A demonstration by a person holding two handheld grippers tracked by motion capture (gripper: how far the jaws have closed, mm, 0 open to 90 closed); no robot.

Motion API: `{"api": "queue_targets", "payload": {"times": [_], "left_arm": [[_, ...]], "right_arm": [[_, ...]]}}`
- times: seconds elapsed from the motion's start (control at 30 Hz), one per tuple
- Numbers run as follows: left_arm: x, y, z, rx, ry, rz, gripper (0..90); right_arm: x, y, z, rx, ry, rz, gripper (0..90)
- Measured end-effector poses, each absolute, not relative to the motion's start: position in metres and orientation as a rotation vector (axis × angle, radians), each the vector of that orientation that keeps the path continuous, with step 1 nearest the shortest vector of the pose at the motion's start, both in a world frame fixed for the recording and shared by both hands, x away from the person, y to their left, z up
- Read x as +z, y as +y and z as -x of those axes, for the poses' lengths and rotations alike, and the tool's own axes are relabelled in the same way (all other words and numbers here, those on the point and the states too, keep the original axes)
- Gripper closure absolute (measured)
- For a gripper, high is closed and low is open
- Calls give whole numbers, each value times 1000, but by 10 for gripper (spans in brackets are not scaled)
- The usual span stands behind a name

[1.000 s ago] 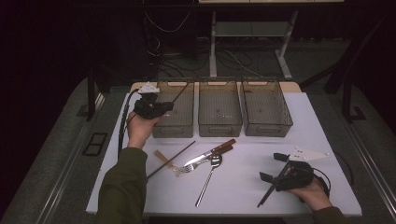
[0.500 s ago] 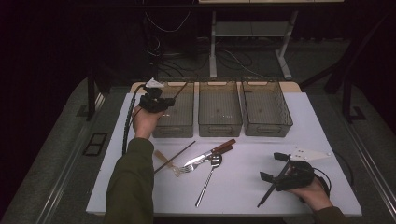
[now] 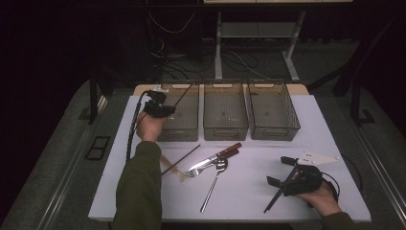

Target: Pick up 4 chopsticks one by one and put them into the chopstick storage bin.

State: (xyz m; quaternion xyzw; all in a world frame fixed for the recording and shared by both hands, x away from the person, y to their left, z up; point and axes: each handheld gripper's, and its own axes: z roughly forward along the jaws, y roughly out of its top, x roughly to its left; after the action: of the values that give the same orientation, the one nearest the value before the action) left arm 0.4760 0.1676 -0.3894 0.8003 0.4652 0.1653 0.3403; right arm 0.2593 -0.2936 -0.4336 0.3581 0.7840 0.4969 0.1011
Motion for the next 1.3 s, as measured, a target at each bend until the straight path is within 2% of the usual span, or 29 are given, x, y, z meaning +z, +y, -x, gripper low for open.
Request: {"api": "queue_targets", "payload": {"times": [0.27, 0.33, 0.77, 0.97, 1.3], "left_arm": [[-393, 166, -477, 412, 1246, -2087, 832], [-393, 166, -477, 423, 1249, -2085, 764], [-383, 165, -472, 410, 1173, -2039, 660], [-373, 167, -466, 400, 1092, -2027, 571], [-358, 169, -448, 388, 1011, -2011, 372]], "right_arm": [[-433, -294, -259, 1467, 2316, -1061, 10], [-433, -294, -259, 1468, 2315, -1060, 10], [-434, -294, -260, 1468, 2315, -1059, 10], [-433, -294, -259, 1476, 2312, -1070, 10], [-433, -294, -259, 1477, 2311, -1078, 10]]}}
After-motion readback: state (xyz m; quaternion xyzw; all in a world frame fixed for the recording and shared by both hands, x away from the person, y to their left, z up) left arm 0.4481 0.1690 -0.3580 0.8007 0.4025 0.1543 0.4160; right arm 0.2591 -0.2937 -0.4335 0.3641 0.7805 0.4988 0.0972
